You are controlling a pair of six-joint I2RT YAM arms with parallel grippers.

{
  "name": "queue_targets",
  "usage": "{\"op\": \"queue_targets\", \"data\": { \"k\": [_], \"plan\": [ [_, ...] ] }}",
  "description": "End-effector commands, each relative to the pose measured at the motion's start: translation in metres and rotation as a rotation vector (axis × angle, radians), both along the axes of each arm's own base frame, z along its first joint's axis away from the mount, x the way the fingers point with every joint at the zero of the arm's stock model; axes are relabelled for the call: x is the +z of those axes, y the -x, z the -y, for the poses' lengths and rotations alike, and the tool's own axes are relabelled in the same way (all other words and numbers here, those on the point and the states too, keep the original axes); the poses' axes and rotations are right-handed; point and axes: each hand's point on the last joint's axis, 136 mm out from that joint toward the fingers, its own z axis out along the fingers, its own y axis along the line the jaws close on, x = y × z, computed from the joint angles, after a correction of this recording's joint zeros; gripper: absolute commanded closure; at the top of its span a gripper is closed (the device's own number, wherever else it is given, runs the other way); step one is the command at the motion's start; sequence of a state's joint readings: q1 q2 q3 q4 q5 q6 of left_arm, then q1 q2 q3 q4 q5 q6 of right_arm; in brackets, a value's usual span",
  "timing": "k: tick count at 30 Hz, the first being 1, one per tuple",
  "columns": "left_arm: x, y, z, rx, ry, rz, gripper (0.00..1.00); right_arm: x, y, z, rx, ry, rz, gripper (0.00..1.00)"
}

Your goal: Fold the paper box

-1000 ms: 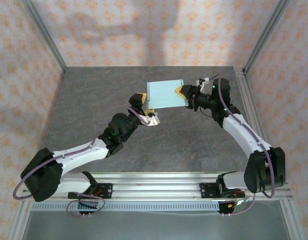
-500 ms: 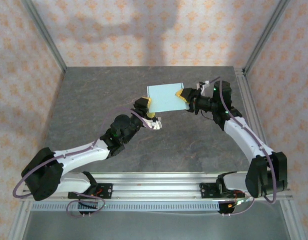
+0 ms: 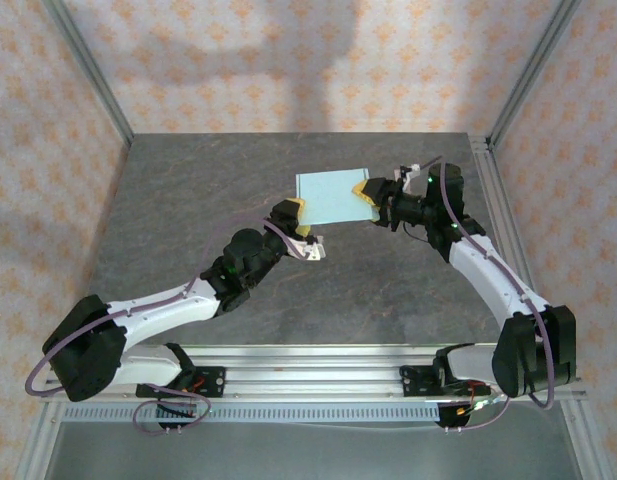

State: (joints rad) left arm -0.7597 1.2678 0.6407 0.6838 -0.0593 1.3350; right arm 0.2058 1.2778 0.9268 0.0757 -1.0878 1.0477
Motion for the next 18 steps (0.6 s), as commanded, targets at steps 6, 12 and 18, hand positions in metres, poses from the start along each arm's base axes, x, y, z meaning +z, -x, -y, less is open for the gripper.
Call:
{"op": "queue_targets", "data": {
  "k": [6, 12, 18],
  "plan": [
    [0.005, 0.003, 0.005, -0.024, 0.121, -0.149, 0.67, 0.021, 0.001, 0.006, -0.038, 0.014, 0.098, 0.38],
    [-0.026, 0.007, 0.000, -0.039, 0.154, -0.371, 0.67, 0.011, -0.005, 0.035, -0.179, 0.181, 0.140, 0.13],
    [-0.054, 0.017, -0.005, -0.028, 0.226, -0.626, 0.66, -0.005, 0.004, 0.080, -0.309, 0.440, 0.196, 0.11]
  ]
}}
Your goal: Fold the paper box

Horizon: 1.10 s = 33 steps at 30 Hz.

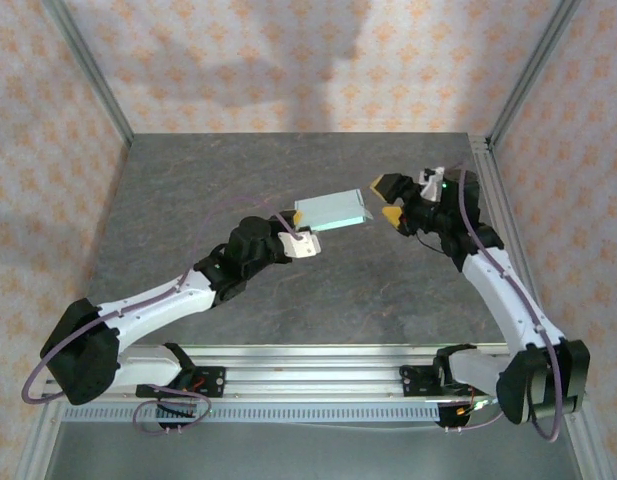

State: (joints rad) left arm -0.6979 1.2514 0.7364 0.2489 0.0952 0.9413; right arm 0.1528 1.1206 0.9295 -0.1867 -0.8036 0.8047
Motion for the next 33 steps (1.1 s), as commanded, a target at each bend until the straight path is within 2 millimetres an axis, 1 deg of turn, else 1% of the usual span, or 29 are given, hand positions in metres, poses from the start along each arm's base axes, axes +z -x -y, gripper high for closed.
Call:
{"op": "queue_targets", "data": {
  "k": [1, 2, 4, 7, 9, 12, 15, 17, 20, 24, 28, 33],
  "plan": [
    [-0.007, 0.013, -0.002, 0.005, 0.102, -0.202, 0.66, 0.000, 0.009, 0.029, -0.068, 0.228, 0.082, 0.11],
    [-0.012, 0.015, -0.003, 0.013, 0.124, -0.246, 0.66, -0.001, 0.013, 0.033, -0.061, 0.275, 0.096, 0.11],
    [-0.021, 0.018, -0.006, 0.031, 0.160, -0.339, 0.66, 0.002, 0.020, 0.034, -0.023, 0.341, 0.150, 0.11],
    [-0.031, 0.022, -0.012, 0.065, 0.189, -0.459, 0.66, 0.009, 0.036, 0.030, 0.077, 0.434, 0.277, 0.12],
    [-0.040, 0.030, -0.018, 0.070, 0.172, -0.536, 0.66, 0.014, 0.048, 0.025, 0.160, 0.499, 0.353, 0.12],
    [-0.052, 0.040, -0.027, 0.084, 0.130, -0.642, 0.66, 0.011, 0.062, 0.018, 0.286, 0.617, 0.431, 0.16],
    [-0.063, 0.050, -0.036, 0.104, 0.087, -0.708, 0.65, 0.004, 0.069, 0.011, 0.385, 0.726, 0.477, 0.16],
    [-0.070, 0.059, -0.039, 0.090, 0.052, -0.746, 0.65, 0.000, 0.070, 0.004, 0.446, 0.756, 0.496, 0.16],
    [-0.078, 0.063, -0.043, 0.089, 0.030, -0.793, 0.64, -0.008, 0.065, -0.006, 0.519, 0.803, 0.498, 0.16],
    [-0.091, 0.061, -0.041, 0.095, 0.007, -0.850, 0.65, -0.028, 0.061, -0.022, 0.646, 0.874, 0.481, 0.16],
    [-0.101, 0.058, -0.041, 0.121, -0.001, -0.882, 0.65, -0.046, 0.055, -0.036, 0.742, 0.920, 0.469, 0.21],
    [-0.111, 0.059, -0.041, 0.120, 0.005, -0.891, 0.65, -0.057, 0.050, -0.055, 0.824, 0.883, 0.496, 0.36]
  ]
}}
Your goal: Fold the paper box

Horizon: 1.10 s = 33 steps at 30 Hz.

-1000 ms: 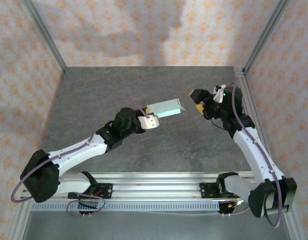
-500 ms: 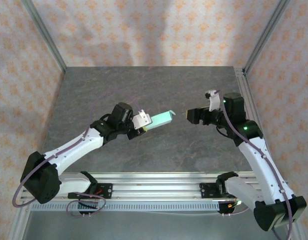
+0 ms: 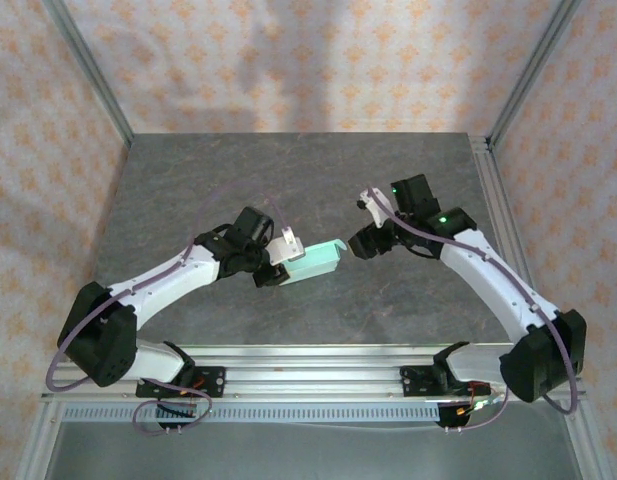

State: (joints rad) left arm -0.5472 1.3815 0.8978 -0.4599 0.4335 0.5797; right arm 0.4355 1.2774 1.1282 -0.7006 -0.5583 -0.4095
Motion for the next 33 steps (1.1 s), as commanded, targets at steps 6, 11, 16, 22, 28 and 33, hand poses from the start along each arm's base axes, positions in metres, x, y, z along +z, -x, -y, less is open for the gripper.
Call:
{"op": "queue_targets", "data": {
  "k": [6, 11, 16, 22, 28, 33],
  "plan": [
    [-0.017, -0.002, -0.001, 0.036, 0.003, -0.068, 0.65, -0.003, -0.007, -0.026, 0.192, 0.013, 0.009, 0.48],
    [-0.020, -0.004, -0.002, 0.045, -0.008, -0.074, 0.65, -0.019, -0.015, -0.028, 0.225, 0.048, 0.010, 0.53],
    [-0.021, -0.005, -0.001, 0.037, -0.015, -0.087, 0.65, -0.027, -0.019, -0.033, 0.252, 0.043, -0.010, 0.58],
    [-0.023, -0.004, 0.000, 0.025, -0.024, -0.107, 0.64, -0.035, -0.024, -0.039, 0.262, 0.039, -0.025, 0.75],
    [-0.025, -0.002, 0.000, 0.015, -0.030, -0.120, 0.64, -0.039, -0.028, -0.041, 0.265, 0.041, -0.038, 0.93],
    [-0.025, -0.001, 0.000, 0.013, -0.031, -0.122, 0.64, -0.040, -0.033, -0.035, 0.226, 0.071, -0.025, 0.61]
  ]
}}
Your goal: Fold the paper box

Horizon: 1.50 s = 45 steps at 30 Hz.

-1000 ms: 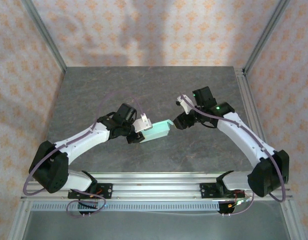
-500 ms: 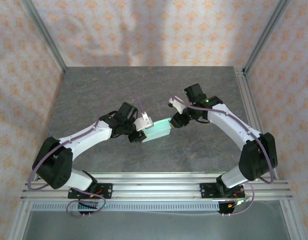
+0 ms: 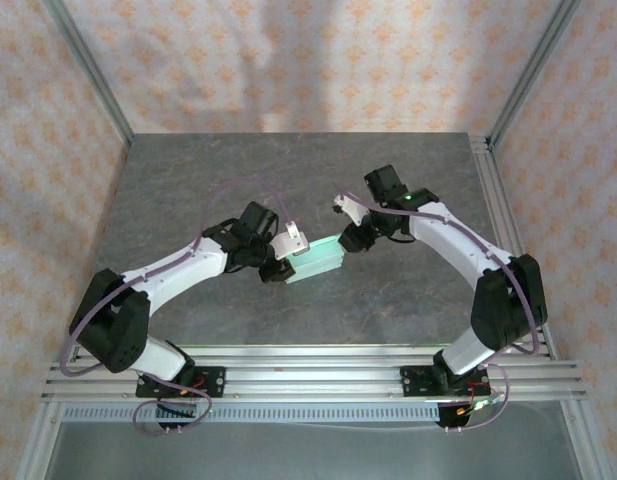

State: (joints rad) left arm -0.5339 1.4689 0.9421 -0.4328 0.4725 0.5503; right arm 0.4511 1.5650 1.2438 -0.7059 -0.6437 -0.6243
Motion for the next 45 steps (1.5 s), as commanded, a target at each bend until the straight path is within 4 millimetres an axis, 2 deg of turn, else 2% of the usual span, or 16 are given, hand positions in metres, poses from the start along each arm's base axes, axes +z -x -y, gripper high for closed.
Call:
{"op": "queue_targets", "data": {
  "k": [1, 5, 10, 16, 20, 27, 30, 33, 35, 40, 45],
  "plan": [
    [-0.018, 0.012, -0.010, -0.009, -0.060, -0.079, 0.64, 0.009, -0.009, -0.001, -0.006, 0.002, 0.050, 0.55],
    [-0.018, 0.013, -0.010, -0.013, -0.059, -0.080, 0.64, 0.007, -0.010, -0.001, -0.026, -0.003, 0.043, 0.54],
    [-0.018, 0.013, -0.010, -0.018, -0.060, -0.086, 0.64, 0.000, -0.015, 0.000, -0.048, 0.017, 0.029, 0.73],
    [-0.018, 0.014, -0.009, -0.023, -0.059, -0.096, 0.64, -0.001, -0.015, 0.001, -0.053, 0.026, 0.031, 0.85],
    [-0.018, 0.014, -0.008, -0.026, -0.060, -0.095, 0.64, -0.001, -0.014, 0.002, -0.056, 0.030, 0.024, 1.00],
    [-0.016, 0.010, -0.005, -0.010, -0.047, -0.098, 0.63, 0.005, -0.012, 0.002, -0.116, 0.004, -0.007, 1.00],
    [-0.016, 0.007, -0.004, -0.005, -0.047, -0.089, 0.63, 0.011, -0.016, -0.001, -0.201, -0.037, -0.031, 1.00],
    [-0.016, 0.003, -0.005, 0.007, -0.052, -0.077, 0.63, 0.007, -0.016, -0.004, -0.271, -0.044, -0.056, 1.00],
    [-0.017, 0.000, -0.004, 0.012, -0.057, -0.076, 0.63, 0.005, -0.018, -0.001, -0.331, -0.045, -0.052, 1.00],
    [-0.019, -0.005, -0.004, 0.020, -0.075, -0.091, 0.63, 0.016, -0.023, 0.006, -0.473, -0.085, -0.020, 1.00],
    [-0.020, -0.005, -0.001, 0.004, -0.077, -0.106, 0.61, 0.007, -0.022, 0.006, -0.546, -0.101, -0.063, 1.00]
  ]
}}
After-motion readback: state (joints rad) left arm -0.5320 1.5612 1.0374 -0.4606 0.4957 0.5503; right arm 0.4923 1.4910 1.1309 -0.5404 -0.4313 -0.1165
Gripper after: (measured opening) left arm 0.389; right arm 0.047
